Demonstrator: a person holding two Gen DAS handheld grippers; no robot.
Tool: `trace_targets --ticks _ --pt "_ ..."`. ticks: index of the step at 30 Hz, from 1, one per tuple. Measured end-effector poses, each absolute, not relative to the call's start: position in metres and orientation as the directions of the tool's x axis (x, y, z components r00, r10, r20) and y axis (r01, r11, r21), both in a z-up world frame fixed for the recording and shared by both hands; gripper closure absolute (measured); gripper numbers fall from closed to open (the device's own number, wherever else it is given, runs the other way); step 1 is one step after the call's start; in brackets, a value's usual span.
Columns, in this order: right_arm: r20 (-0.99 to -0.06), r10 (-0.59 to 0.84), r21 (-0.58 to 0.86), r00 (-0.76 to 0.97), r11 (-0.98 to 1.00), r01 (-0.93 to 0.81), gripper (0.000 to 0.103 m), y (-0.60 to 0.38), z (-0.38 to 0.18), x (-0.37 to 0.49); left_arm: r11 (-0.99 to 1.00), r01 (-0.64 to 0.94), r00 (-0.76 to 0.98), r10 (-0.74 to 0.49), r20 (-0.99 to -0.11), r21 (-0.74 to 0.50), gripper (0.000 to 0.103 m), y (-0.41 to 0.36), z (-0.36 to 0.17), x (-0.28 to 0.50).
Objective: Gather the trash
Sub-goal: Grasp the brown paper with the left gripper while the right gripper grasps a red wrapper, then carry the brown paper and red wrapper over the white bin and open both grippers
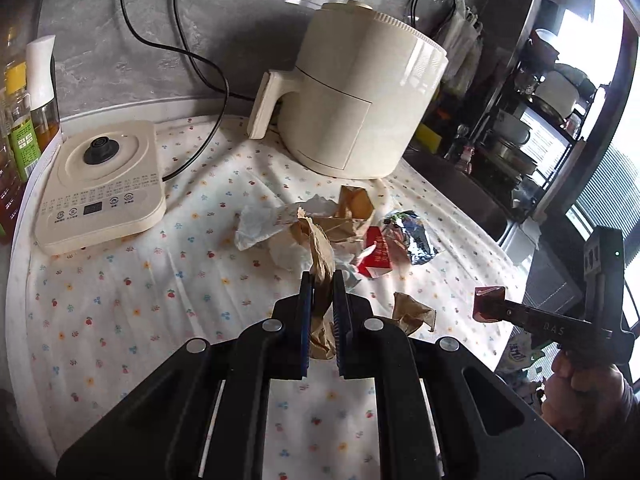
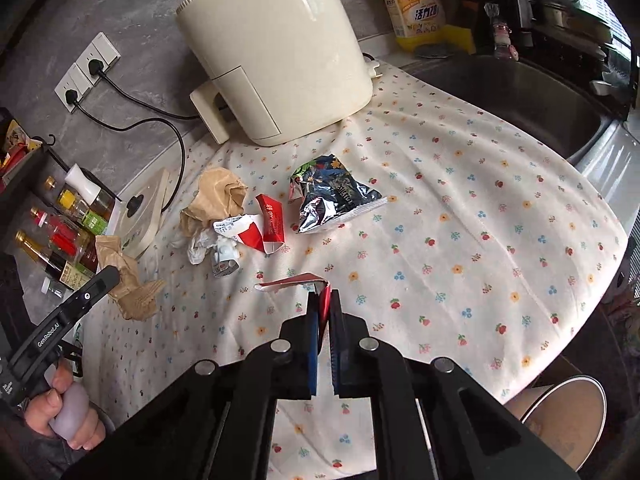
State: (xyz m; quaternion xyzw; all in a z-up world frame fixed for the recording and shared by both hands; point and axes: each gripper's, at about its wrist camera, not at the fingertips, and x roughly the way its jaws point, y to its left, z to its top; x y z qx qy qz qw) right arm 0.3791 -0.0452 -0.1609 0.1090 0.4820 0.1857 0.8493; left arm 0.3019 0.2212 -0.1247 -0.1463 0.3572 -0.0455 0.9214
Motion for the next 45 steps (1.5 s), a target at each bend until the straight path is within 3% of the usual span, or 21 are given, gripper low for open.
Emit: trace_targets --ticks 16,25,35,36,38,39,45 --pt "-0.772 0.350 0.394 0.531 0.918 -0.032 0.097 -0.233 -0.171 0.280 0.934 0.231 0.665 -0.355 -0.656 -0.272 0.093 0.004 -0.119 0.303" --pt "-0.820 0.276 0.358 0.501 0.931 0.075 0.097 -0.340 -0.203 0.252 0.916 0.279 0.605 -0.401 -0.688 -0.289 0.093 -0.091 -0.152 0.291" --pt "-0.884 0.247 0.298 0.396 0.952 0.070 0.094 -0.400 -0.261 0.242 0.910 0.242 0.556 -0.415 -0.720 -0.338 0.093 -0.151 -0.213 0.274" --pt "-0.889 0.253 0.297 0.382 0.953 0.061 0.092 -0.403 -0.267 0.242 0.909 0.233 0.550 -0.416 -0.724 -0.345 0.093 -0.154 -0.222 0.273" --pt "-0.898 0.248 0.286 0.363 0.957 0.055 0.062 -0.409 -0.280 0.242 0.909 0.215 0.537 -0.415 -0.734 -0.357 0.093 -0.160 -0.239 0.269" --pt "-0.901 0.232 0.272 0.367 0.960 0.061 0.037 -0.414 -0.284 0.240 0.909 0.207 0.530 -0.414 -0.740 -0.361 0.093 -0.163 -0.247 0.267" --pt "-0.918 0.208 0.244 0.339 0.967 0.067 0.036 -0.442 -0.296 0.224 0.912 0.171 0.482 -0.408 -0.775 -0.374 0.093 -0.182 -0.289 0.263"
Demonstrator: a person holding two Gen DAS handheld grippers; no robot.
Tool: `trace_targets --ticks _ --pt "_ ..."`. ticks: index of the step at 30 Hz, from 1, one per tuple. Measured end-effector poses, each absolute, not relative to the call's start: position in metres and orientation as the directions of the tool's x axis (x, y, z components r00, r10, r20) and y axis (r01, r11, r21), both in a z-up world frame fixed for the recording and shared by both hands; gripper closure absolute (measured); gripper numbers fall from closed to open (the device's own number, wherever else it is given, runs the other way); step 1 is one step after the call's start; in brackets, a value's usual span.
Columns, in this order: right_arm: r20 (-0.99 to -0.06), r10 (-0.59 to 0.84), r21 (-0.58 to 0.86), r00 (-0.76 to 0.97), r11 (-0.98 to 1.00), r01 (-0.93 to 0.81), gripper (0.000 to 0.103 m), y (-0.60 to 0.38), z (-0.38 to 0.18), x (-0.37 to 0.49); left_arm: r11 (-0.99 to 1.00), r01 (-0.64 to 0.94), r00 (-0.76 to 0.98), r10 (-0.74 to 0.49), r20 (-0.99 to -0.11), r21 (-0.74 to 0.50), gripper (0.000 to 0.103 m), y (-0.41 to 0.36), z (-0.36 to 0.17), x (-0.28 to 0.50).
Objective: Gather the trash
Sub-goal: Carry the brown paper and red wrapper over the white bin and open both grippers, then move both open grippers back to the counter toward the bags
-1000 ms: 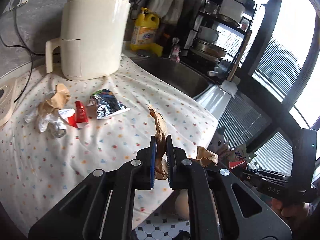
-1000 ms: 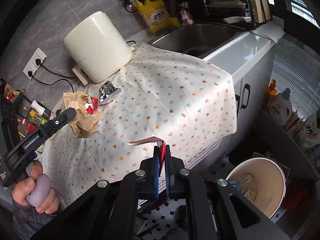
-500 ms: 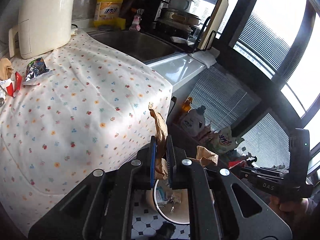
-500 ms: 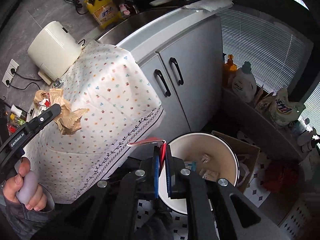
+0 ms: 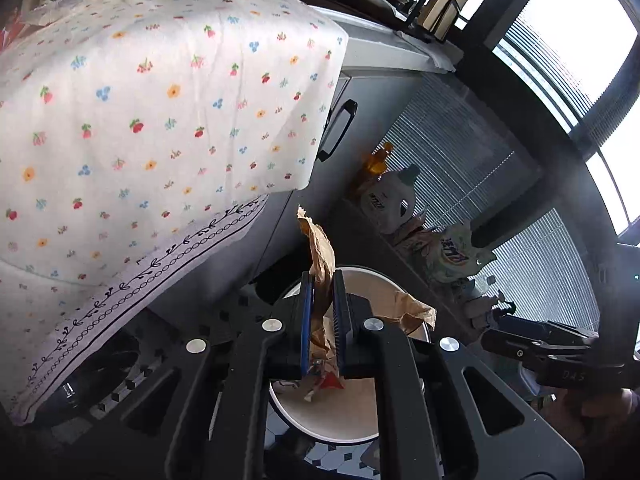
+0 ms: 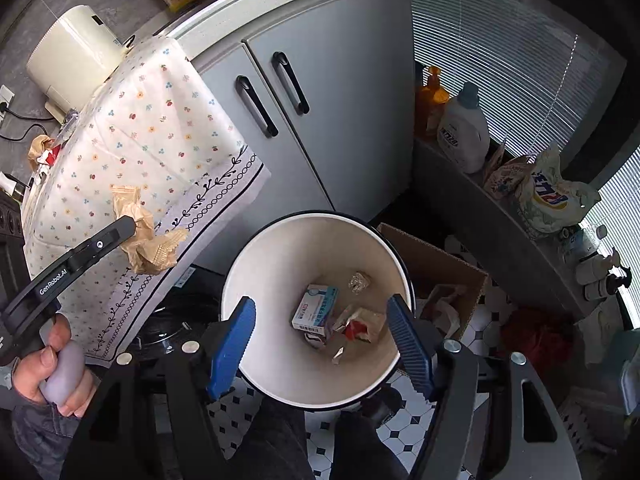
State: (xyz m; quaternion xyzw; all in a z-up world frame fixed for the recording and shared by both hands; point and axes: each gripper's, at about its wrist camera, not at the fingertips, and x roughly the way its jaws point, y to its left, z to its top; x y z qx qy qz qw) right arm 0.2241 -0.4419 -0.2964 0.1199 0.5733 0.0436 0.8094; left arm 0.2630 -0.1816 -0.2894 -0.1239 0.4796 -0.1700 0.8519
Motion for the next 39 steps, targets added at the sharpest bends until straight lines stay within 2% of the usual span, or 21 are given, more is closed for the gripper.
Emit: trace_targets --ticks 10,11,12,13,15,16,23,25,29,31,39 --pt "-0.924 0.150 0.218 0.351 0.962 0.163 0.032 -0.484 -0.284 0.198 0.877 0.261 0.331 -0.474 -0.816 -0.403 0.091 -0.239 -0.322 0.270" --pt "-0.923 0.146 0.220 0.355 0.959 0.176 0.032 -0.488 -0.283 0.195 0.868 0.272 0.310 -0.488 -0.816 -0.416 0.086 -0.245 -0.323 0.272" --pt "-0.922 0.142 0.221 0.359 0.957 0.189 0.032 -0.490 -0.281 0.194 0.859 0.279 0.291 -0.501 -0.815 -0.429 0.068 -0.248 -0.324 0.273" --pt "-0.922 0.138 0.223 0.363 0.953 0.203 0.032 -0.493 -0.280 0.191 0.851 0.287 0.283 -0.514 -0.809 -0.440 0.045 -0.250 -0.323 0.273" --pt "-0.919 0.130 0.227 0.372 0.946 0.230 0.032 -0.497 -0.276 0.188 0.836 0.306 0.290 -0.537 -0.792 -0.455 0.031 -0.250 -0.315 0.274" --pt "-0.917 0.126 0.230 0.378 0.943 0.243 0.032 -0.499 -0.274 0.187 0.830 0.317 0.283 -0.544 -0.790 -0.458 0.029 -0.250 -0.311 0.275" --pt "-0.898 0.116 0.263 0.425 0.915 0.306 0.032 -0.494 -0.255 0.185 0.843 0.360 0.300 -0.511 -0.805 -0.401 0.018 -0.223 -0.277 0.284" --pt "-0.891 0.119 0.274 0.438 0.910 0.310 0.028 -0.488 -0.249 0.186 0.851 0.362 0.323 -0.498 -0.805 -0.381 0.012 -0.211 -0.265 0.285" --pt "-0.875 0.125 0.291 0.468 0.908 0.302 0.024 -0.472 -0.235 0.192 0.858 0.352 0.359 -0.493 -0.793 -0.374 0.007 -0.182 -0.242 0.285" --pt "-0.866 0.130 0.300 0.483 0.908 0.294 0.019 -0.462 -0.227 0.196 0.865 0.344 0.381 -0.484 -0.787 -0.365 0.006 -0.168 -0.230 0.285" --pt "-0.831 0.161 0.316 0.532 0.924 0.214 0.010 -0.402 -0.199 0.220 0.892 0.281 0.468 -0.449 -0.761 -0.353 0.006 -0.094 -0.192 0.286"
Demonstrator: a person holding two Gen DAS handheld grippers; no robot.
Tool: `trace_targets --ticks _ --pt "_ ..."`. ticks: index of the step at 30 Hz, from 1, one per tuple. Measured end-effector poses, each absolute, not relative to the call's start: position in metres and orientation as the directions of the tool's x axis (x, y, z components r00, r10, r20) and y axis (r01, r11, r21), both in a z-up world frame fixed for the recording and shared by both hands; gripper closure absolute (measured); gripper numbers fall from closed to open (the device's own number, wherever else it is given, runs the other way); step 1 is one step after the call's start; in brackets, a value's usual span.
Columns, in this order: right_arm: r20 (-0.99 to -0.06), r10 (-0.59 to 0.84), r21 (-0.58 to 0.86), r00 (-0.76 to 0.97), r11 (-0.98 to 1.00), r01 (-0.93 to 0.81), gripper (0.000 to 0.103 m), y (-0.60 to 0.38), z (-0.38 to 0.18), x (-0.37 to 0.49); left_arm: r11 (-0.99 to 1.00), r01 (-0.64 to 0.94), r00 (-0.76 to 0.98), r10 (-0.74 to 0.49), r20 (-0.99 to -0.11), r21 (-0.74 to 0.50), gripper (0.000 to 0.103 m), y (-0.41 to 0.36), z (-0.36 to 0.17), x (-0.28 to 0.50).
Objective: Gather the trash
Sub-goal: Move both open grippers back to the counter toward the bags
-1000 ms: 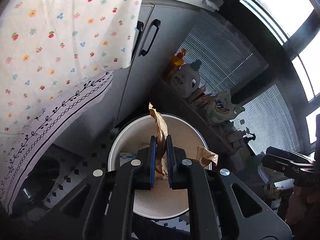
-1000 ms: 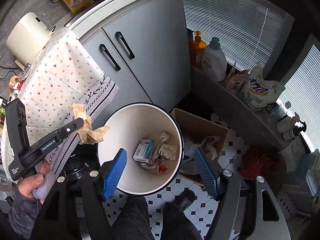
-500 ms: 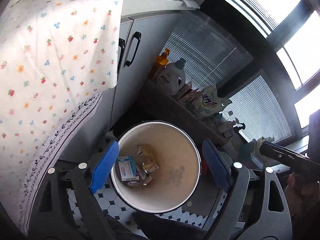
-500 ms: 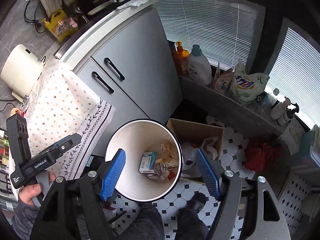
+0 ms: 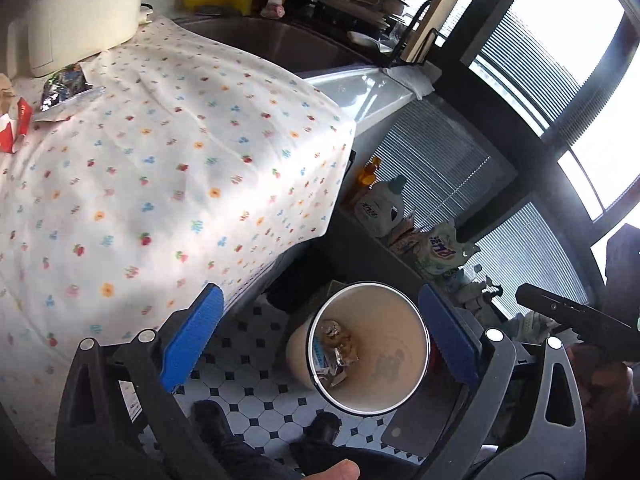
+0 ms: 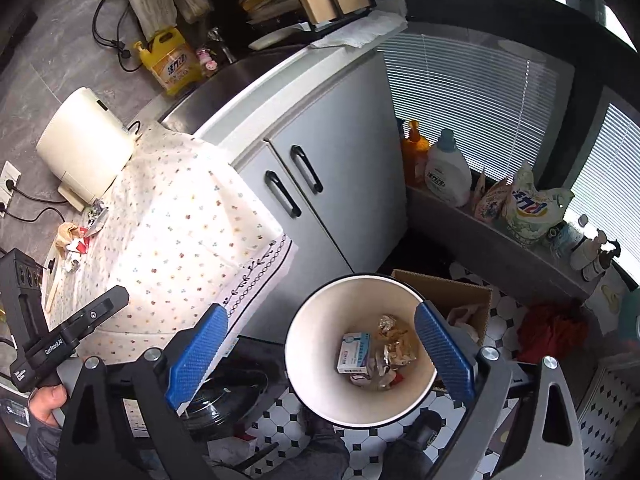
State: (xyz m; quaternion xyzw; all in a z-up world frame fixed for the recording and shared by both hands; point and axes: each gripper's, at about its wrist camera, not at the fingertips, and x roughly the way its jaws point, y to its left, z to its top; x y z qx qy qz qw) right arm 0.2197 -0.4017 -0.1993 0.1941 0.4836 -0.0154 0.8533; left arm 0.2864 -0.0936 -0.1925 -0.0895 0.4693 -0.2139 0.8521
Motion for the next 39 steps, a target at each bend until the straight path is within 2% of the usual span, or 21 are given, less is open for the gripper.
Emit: trace_targets --ticks 29,37,39 --pt "-0.745 0.310 0.359 0.590 0.933 -0.038 0.008 -0.173 -0.142 0.304 0.953 0.116 0.734 -0.271 -0.623 -0.279 0.007 0.157 -0.112 0.301" --pt "-0.736 0.324 0.358 0.594 0.932 -0.064 0.013 -0.126 -0.140 0.328 0.968 0.032 0.743 -0.189 -0.642 -0.249 0.036 0.222 -0.121 0.327" --pt "-0.739 0.326 0.355 0.590 0.932 -0.070 0.015 -0.116 -0.140 0.335 0.970 0.022 0.738 -0.180 -0.651 -0.243 0.039 0.235 -0.127 0.335"
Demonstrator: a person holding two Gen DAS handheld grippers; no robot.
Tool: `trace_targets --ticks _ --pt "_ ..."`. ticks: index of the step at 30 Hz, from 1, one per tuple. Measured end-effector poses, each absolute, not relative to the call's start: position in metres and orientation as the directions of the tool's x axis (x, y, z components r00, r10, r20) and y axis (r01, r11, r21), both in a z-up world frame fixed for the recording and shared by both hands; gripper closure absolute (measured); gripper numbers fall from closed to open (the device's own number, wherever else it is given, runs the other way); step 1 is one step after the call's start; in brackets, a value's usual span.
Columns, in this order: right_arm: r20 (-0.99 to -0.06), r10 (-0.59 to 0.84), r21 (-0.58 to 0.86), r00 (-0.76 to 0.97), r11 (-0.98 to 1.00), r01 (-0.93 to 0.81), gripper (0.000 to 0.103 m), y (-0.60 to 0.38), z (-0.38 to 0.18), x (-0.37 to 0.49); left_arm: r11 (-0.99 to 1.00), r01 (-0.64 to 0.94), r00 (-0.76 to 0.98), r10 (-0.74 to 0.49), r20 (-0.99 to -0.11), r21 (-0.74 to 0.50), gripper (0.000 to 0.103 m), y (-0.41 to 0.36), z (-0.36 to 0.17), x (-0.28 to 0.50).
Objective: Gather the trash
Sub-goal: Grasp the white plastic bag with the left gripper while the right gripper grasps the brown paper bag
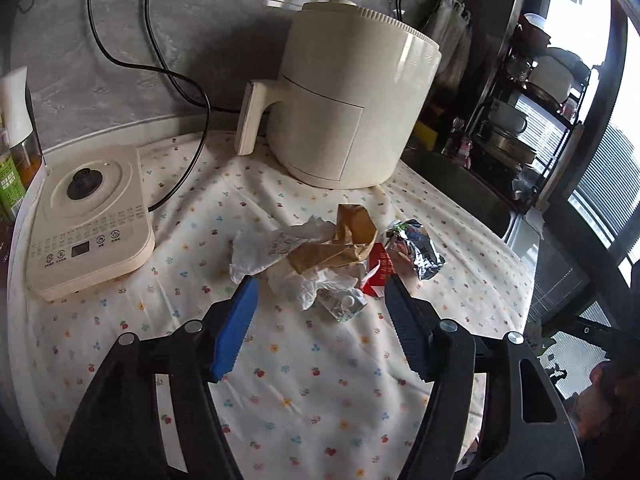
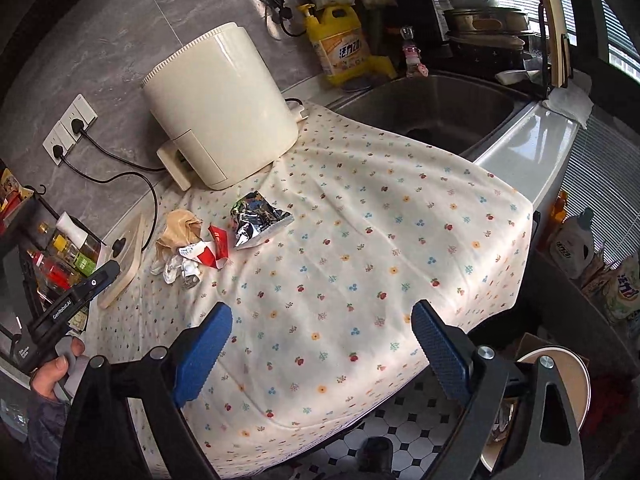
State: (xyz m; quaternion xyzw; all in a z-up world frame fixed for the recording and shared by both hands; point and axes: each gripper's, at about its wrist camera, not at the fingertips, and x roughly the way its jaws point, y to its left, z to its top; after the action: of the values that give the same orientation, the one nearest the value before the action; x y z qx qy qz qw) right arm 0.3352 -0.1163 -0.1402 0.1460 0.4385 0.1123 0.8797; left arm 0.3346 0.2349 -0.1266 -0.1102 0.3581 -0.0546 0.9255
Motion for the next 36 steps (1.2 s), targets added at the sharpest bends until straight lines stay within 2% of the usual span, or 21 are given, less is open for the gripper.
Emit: trace_targets --ticks 7,13,17,19,22,27,30,36 --pt "-0.749 0.346 0.345 0.565 0.932 -0.115 0.029 -0.084 -0.137 0.361 0.976 -0.020 0.704 -0.141 -0.697 -0.217 0.054 0.267 -0.152 0.367" --pt "-0.762 0.371 0.344 0.531 0.926 -0.154 0.039 -0.058 -0.141 0.386 0.981 0.019 0.668 -0.157 -0.727 -0.195 0.055 0.267 -0.169 0.392" --pt "-0.765 0.379 0.337 0.520 0.925 -0.177 0.039 -0.043 -0.142 0.400 0.984 0.027 0.638 -0.151 -0.755 -0.174 0.054 0.266 -0.185 0.407" --pt "-0.768 0.381 0.336 0.515 0.924 -0.181 0.039 -0.036 -0.144 0.408 0.987 0.030 0.626 -0.142 -0.767 -0.158 0.048 0.267 -0.191 0.413" --pt "-0.777 0.384 0.332 0.499 0.923 -0.194 0.039 -0.023 -0.149 0.417 0.989 0.040 0.624 -0.134 -0.769 -0.140 0.048 0.267 -0.196 0.419" --pt "-0.791 0.405 0.324 0.459 0.913 -0.248 0.040 0.008 -0.154 0.432 0.990 0.051 0.653 -0.131 -0.745 -0.129 0.048 0.272 -0.192 0.423" --pt "-0.790 0.426 0.324 0.441 0.901 -0.289 0.040 0.028 -0.151 0.438 0.990 0.075 0.673 -0.140 -0.727 -0.121 0.042 0.272 -0.189 0.423" --pt "-0.779 0.470 0.348 0.416 0.875 -0.336 0.040 0.058 -0.145 0.452 0.985 0.139 0.680 -0.173 -0.712 -0.106 0.043 0.265 -0.188 0.428"
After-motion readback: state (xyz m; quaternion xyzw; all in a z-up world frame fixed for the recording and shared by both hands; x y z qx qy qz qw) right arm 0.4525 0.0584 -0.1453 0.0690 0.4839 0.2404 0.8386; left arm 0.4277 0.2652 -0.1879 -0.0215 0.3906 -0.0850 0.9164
